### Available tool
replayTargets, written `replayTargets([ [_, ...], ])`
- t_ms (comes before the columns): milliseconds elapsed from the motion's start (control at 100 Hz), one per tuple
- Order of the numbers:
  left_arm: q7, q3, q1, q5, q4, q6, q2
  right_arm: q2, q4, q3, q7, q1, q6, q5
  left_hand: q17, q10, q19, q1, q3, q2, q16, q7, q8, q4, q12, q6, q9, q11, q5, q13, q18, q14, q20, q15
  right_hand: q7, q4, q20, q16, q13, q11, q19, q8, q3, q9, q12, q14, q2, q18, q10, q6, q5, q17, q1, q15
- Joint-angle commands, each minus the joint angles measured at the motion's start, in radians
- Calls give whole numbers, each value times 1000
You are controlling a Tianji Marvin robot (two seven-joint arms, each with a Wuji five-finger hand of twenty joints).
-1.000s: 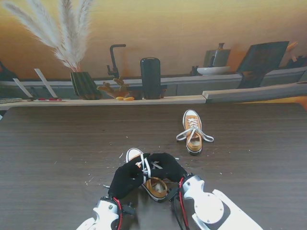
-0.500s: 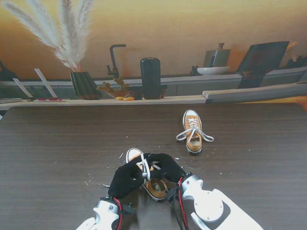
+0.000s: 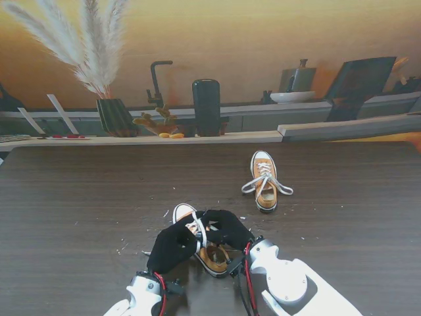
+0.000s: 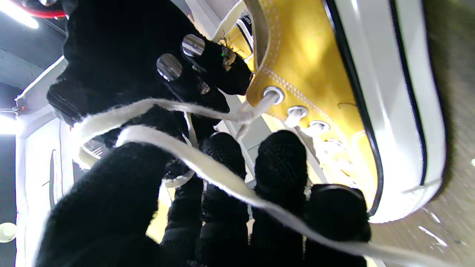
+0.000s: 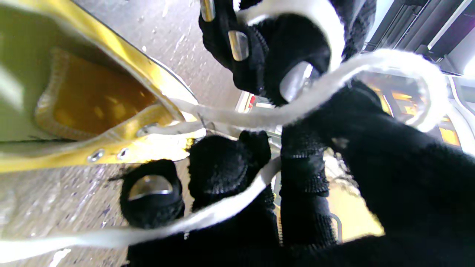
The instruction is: Tie the shoelaces into a bow on the shoes
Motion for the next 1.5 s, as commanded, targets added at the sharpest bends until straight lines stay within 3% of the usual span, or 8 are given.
replayTargets([
  [0,-16,-1,9,-8,-11,2,-1,5,-7,5,14,-5,6,-5,-10,-2,8,-20,22,-29,37,-1,3,-22,13,-142,-9,-11,14,-9,4,-13,25,-8,34,52,19,1,-6,14,14,57,86,-33,-18,0,-6,-35,5,-1,-32,-6,18,-3],
  [200,-30,-4,15,-10,-18,4,2,7,-15,11,18,-12,10,-8,-21,-5,4,-28,19,-37,37,11,8,-22,9,-133,-11,-15,33,-18,7,-17,31,-10,88,97,21,0,-12,31,11,119,200,-36,-32,4,-85,-30,22,22,-37,-10,10,-7],
  [490,-18,-11,21,-27,-14,-12,-4,2,-17,8,-19,-21,-8,-40,-46,-5,-10,-15,9,-49,42,11,10,-25,17,-138,-32,-53,22,-41,2,-26,40,-14,118,109,10,-6,8,33,2,129,272,-18,-47,0,-136,-25,24,17,-19,14,5,-16],
  [750,-52,-13,22,-104,-14,-46,-9,10,-16,15,-16,-20,-13,-88,-63,25,-11,-15,20,88,49,58,35,-1,32,-160,-38,-89,42,-49,21,-17,67,-2,103,94,-2,-9,30,18,-2,118,295,23,-54,4,-192,-15,13,-11,20,32,2,-25],
  [880,-67,-9,23,-138,-16,-59,-11,13,-13,11,-6,-16,-14,-92,-65,28,-13,-3,19,99,48,88,49,-1,35,-162,-38,-92,81,-51,22,-16,72,-3,95,91,-3,-8,32,15,-2,117,293,28,-53,6,-201,-16,14,-15,27,35,3,-25],
  [1080,-67,-5,24,-150,-22,-61,-13,20,-2,2,20,-5,-16,-94,-81,28,-29,44,-27,85,48,249,137,-23,50,-159,-43,-110,136,-60,35,-13,93,-5,83,85,-5,-6,35,5,0,116,294,44,-51,6,-218,-17,12,-21,40,35,4,-25],
  [1300,-30,-2,24,-128,-23,-40,-20,20,1,0,26,-2,-13,-89,-77,27,-31,112,-168,67,44,620,433,-18,25,-179,-40,-105,123,-50,46,-15,106,-1,75,83,-5,-4,36,0,1,116,287,50,-47,10,-213,-16,12,-26,42,36,5,-24],
  [1490,-16,-6,28,-122,-25,-30,-22,19,-1,6,21,-4,-12,-92,-75,25,-30,99,-165,83,41,688,496,-11,8,-162,-38,-92,103,-47,53,-5,106,-1,70,83,-5,-2,38,-6,4,117,280,52,-45,10,-207,-17,12,-31,43,37,7,-23],
])
